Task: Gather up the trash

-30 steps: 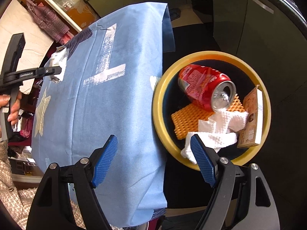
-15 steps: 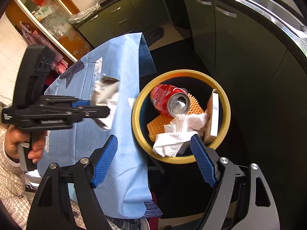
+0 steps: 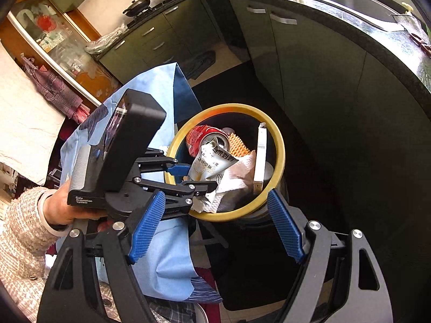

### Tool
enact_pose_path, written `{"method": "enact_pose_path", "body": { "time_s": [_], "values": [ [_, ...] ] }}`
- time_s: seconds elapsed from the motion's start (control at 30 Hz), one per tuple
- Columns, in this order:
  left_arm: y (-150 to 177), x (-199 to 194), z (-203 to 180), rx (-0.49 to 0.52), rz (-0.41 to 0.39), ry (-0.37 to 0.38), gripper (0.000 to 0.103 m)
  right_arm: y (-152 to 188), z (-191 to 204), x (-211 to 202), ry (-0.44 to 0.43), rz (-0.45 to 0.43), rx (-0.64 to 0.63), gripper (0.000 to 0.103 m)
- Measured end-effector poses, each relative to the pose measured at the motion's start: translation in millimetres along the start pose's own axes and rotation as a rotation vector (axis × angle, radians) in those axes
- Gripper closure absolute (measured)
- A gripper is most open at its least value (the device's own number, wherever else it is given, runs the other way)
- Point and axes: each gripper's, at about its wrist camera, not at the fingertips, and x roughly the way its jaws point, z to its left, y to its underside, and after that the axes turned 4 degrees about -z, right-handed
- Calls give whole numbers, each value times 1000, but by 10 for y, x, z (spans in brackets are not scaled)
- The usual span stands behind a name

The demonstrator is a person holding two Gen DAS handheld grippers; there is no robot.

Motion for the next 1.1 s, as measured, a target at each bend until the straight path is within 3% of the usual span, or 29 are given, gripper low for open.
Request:
{"method": "enact_pose_path", "body": {
  "time_s": [0.07,0.13,0.2,0.33,0.4,0.47,0.5,0.7,0.93,1.0,1.1],
  "values": [
    [-27,21,13,40,-17,-51,72,5,4,9,-1,0,1,26],
    [-52,49,12,49,-10,-35,72,11,7,6,-3,0,-1,26],
    [-36,82,-65,103,-5,-77,72,23,12,4,-1,1,-1,26],
    [53,243,-290,221,62,-141,71,40,13,18,-1,8,2,26],
    [74,255,-296,229,60,-159,58,47,11,30,0,12,3,26],
    [61,236,-284,209,49,-145,36,49,12,39,0,13,4,26],
    [50,202,-281,205,35,-143,34,54,14,37,1,13,4,26],
    [23,-77,-245,190,-17,-113,32,53,6,-85,1,-19,10,26],
    [415,-603,-98,145,-69,-56,30,100,-11,-197,-4,-47,25,25],
    [630,-842,-47,135,-117,-60,27,131,8,-193,-11,-52,27,25],
    [991,-1312,9,116,-261,-130,11,187,68,-193,-25,-70,30,25]
  ]
}}
